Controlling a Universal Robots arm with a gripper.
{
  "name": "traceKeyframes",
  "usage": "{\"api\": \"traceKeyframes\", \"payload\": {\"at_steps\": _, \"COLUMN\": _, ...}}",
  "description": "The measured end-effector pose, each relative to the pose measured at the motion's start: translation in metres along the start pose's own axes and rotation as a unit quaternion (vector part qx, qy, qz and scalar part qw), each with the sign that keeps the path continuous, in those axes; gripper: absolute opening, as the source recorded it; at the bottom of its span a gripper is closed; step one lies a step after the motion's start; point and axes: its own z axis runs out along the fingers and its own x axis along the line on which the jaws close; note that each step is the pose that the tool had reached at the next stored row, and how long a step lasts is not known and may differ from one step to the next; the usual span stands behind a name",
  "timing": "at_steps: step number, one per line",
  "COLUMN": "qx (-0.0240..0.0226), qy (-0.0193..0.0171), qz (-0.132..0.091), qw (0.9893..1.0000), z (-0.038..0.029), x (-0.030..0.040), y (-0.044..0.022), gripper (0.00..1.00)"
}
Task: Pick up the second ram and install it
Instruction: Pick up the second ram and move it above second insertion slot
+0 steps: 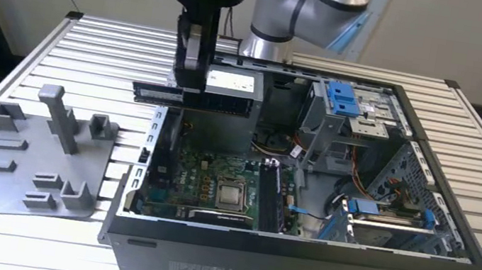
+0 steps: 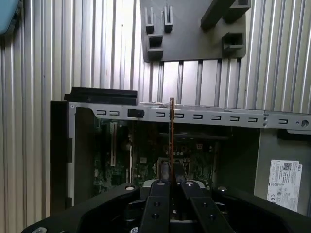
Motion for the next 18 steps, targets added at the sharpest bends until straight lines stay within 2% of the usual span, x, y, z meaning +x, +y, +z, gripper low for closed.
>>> {"api": "traceKeyframes", "payload": {"at_steps": 18, "qx": -0.0009, "qy": -0.0001, "qz": 0.000, "qw": 1.0000, "z": -0.0009, "x": 0.0026, "y": -0.0759, "gripper": 0.14}}
